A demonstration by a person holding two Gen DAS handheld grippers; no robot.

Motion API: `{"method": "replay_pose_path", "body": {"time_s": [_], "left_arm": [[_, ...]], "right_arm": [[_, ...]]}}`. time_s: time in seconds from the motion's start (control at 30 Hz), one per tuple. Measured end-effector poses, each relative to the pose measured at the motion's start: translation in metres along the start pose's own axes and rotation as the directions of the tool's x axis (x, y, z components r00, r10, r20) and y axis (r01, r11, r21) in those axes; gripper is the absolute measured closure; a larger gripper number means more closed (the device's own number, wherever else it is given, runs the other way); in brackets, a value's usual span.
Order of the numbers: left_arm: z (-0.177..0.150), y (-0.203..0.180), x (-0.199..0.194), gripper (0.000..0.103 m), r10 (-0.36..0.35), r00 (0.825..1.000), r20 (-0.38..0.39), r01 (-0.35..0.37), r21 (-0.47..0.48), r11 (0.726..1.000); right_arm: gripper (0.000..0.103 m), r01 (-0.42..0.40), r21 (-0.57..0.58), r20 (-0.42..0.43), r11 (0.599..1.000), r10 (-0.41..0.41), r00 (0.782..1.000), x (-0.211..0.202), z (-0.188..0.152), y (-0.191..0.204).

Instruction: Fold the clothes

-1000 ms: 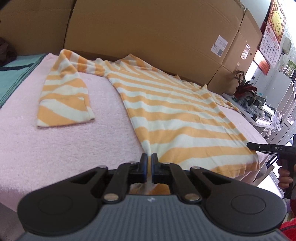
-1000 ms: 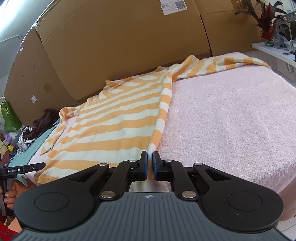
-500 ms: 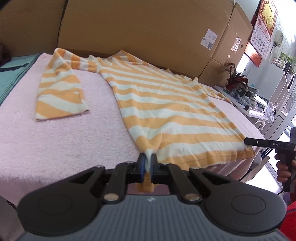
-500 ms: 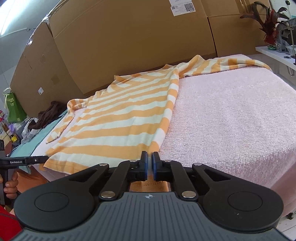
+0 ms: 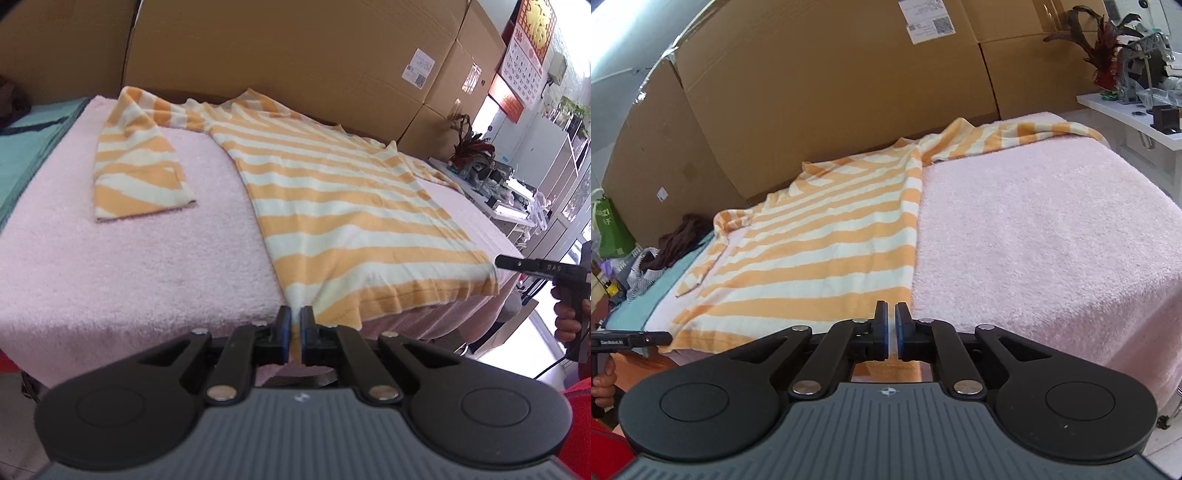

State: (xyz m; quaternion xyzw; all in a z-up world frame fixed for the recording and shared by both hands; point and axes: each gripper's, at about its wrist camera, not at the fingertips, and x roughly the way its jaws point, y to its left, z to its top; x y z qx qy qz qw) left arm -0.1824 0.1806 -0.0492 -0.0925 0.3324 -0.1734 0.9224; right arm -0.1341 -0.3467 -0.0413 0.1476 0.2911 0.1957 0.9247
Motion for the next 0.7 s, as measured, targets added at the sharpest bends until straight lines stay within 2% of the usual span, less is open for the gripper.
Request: {"method": "replay_pose_path", "body": {"time_s": [0.1, 0.17, 0.23, 0.4, 0.47, 0.5, 0.6, 0.7], "left_arm": [[0.014, -0.002, -0.01, 0.103, 0.043, 0.997, 0.063, -0.046, 0.045, 0.998], [0.023, -0.003, -0.016, 0.103, 0.07, 0.992, 0.106, -0.078, 0.074, 0.994], [0.033, -0.015, -0.003, 0.102, 0.013, 0.989, 0.144, -0.027, 0.093, 0.995], [0.037, -0.04, 0.064, 0.101, 0.019, 0.996, 0.089, -0.028, 0.102, 0.994], [0.03, -0.037, 0.082, 0.101, 0.031, 0.998, 0.049, -0.035, 0.068, 0.997], [0.027, -0.035, 0.082, 0.101, 0.026, 0.997, 0.07, -0.03, 0.066, 0.997], [0.021, -0.029, 0.071, 0.101, 0.028, 0.997, 0.065, -0.034, 0.099, 0.995], [0.022, -0.025, 0.061, 0.091, 0.043, 0.997, 0.067, -0.051, 0.119, 0.992]], "right_arm": [[0.094, -0.03, -0.05, 0.056, 0.998, 0.033, 0.998, 0.001, 0.003, 0.015], [0.094, -0.078, -0.049, 0.064, 0.996, 0.081, 0.995, 0.013, 0.003, 0.024], [0.094, -0.073, -0.04, 0.044, 0.997, 0.075, 0.996, 0.034, 0.005, 0.033], [0.094, -0.002, -0.07, 0.057, 0.998, 0.006, 0.998, 0.062, 0.009, 0.052], [0.094, 0.036, -0.102, 0.05, 0.994, -0.031, 0.998, 0.066, 0.007, 0.055], [0.094, 0.055, -0.119, 0.047, 0.991, -0.049, 0.998, 0.067, 0.007, 0.057], [0.095, 0.081, -0.151, 0.052, 0.985, -0.074, 0.996, 0.061, 0.0, 0.05], [0.094, 0.077, -0.196, 0.072, 0.977, -0.064, 0.995, 0.053, -0.006, 0.042]]}}
